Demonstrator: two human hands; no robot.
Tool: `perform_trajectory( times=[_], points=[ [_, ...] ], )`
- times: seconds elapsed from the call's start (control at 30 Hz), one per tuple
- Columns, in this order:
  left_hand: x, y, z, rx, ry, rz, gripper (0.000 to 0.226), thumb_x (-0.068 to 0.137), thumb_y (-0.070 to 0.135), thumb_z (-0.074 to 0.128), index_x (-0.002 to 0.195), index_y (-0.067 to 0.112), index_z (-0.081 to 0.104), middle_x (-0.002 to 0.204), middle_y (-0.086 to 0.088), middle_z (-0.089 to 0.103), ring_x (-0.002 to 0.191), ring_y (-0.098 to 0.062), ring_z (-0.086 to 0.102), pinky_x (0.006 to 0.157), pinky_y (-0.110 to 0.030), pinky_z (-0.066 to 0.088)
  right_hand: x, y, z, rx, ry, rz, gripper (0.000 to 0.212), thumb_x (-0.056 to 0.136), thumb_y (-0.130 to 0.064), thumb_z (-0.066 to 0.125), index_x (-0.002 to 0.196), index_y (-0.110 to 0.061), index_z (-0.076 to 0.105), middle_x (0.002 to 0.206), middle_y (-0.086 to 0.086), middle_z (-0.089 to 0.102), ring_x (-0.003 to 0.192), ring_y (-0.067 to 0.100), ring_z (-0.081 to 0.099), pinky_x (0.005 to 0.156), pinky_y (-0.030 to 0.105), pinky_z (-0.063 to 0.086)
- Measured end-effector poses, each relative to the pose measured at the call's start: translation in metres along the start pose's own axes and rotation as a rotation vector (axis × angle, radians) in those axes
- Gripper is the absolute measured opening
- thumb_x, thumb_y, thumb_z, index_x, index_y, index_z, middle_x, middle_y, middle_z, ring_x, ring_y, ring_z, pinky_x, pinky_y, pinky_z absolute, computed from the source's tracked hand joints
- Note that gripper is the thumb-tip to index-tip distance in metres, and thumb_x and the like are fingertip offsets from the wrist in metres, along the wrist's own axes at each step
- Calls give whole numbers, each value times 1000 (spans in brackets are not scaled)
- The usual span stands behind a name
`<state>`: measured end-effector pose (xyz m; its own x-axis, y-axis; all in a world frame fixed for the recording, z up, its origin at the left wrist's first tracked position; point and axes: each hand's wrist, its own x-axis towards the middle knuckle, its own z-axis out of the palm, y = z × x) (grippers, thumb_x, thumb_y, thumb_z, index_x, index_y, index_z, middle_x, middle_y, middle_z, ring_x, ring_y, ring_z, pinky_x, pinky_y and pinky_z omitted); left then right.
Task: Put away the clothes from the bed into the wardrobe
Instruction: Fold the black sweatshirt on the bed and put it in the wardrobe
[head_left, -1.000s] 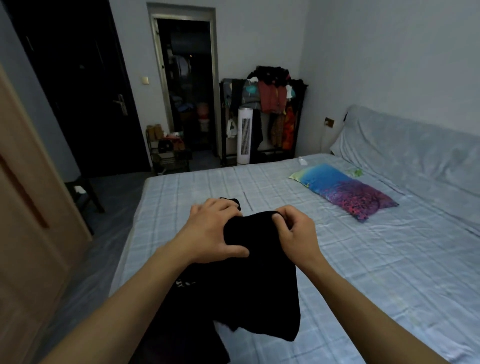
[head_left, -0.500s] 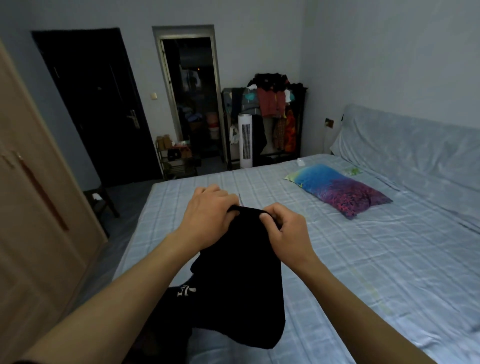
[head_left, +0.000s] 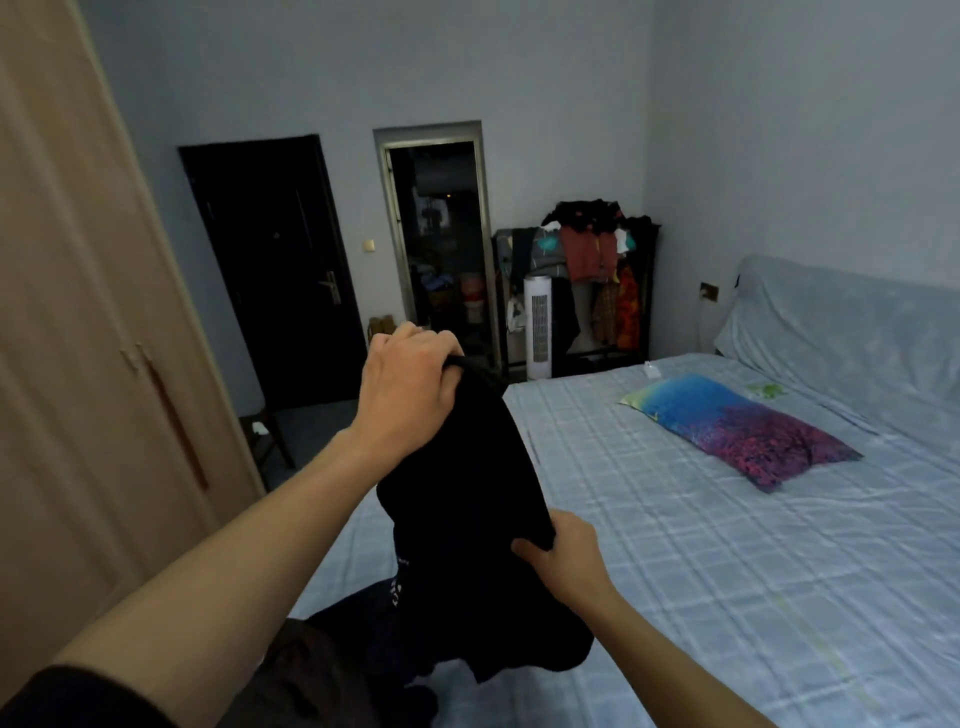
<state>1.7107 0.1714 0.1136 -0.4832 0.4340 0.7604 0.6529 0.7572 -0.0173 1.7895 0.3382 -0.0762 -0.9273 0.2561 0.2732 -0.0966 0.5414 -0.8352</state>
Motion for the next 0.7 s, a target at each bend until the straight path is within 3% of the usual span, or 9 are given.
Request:
perform_trajectory(
  times=[0.1, 0.27, 0.33, 0.43, 0.5, 0.6, 0.7],
  points=[
    [-7, -25, -12, 8, 33, -32, 6, 89, 18, 64, 91, 20, 69, 84, 5, 69, 87, -21, 57, 79, -37, 39, 4, 11, 14, -59, 42, 95, 23, 91, -16, 69, 70, -9, 63, 60, -8, 60, 51, -1, 54, 54, 19, 45],
    [-26, -65, -14, 47, 5, -116, 5, 92, 20, 63, 93, 21, 68, 84, 4, 68, 85, -22, 56, 77, -39, 40, 33, 2, -9, -80, 235, 108, 35, 91, -11, 68, 58, -15, 55, 50, -6, 50, 49, 4, 47, 50, 15, 38],
    [-33, -74, -10, 49, -19, -138, 5, 93, 22, 63, 93, 21, 67, 85, 4, 68, 85, -23, 56, 77, -40, 42, 43, -1, -26, -67, 305, 114, 32, 90, -10, 68, 60, -15, 60, 50, -7, 51, 51, 3, 48, 50, 13, 37],
    [-39, -79, 0, 60, -60, -124, 5, 93, 26, 64, 93, 22, 67, 84, 4, 67, 85, -23, 55, 75, -38, 38, 56, -6, -55, -69, 394, 128, 13, 88, -2, 66, 80, -6, 76, 64, 2, 67, 64, 16, 61, 58, 16, 37],
    [-39, -76, 9, 66, -75, -102, 8, 93, 30, 65, 93, 23, 67, 82, 4, 66, 84, -22, 55, 73, -35, 35, 66, -9, -78, -58, 458, 125, 21, 83, 4, 62, 90, -7, 79, 81, 11, 76, 81, 23, 69, 73, 25, 46],
    [-32, -62, 21, 50, -72, -69, 9, 92, 30, 67, 93, 22, 66, 81, 4, 65, 82, -22, 56, 72, -34, 34, 80, -22, -122, -79, 570, 77, 34, 76, 8, 56, 96, -7, 79, 92, 15, 77, 91, 26, 71, 88, 37, 55],
    [-18, -40, 29, 38, -28, -18, 9, 90, 26, 71, 91, 19, 66, 80, 1, 66, 80, -24, 58, 70, -37, 39, 93, -45, -176, -82, 648, -33, 41, 72, 11, 49, 97, -4, 77, 90, 11, 75, 87, 21, 68, 85, 33, 55]
  ],
)
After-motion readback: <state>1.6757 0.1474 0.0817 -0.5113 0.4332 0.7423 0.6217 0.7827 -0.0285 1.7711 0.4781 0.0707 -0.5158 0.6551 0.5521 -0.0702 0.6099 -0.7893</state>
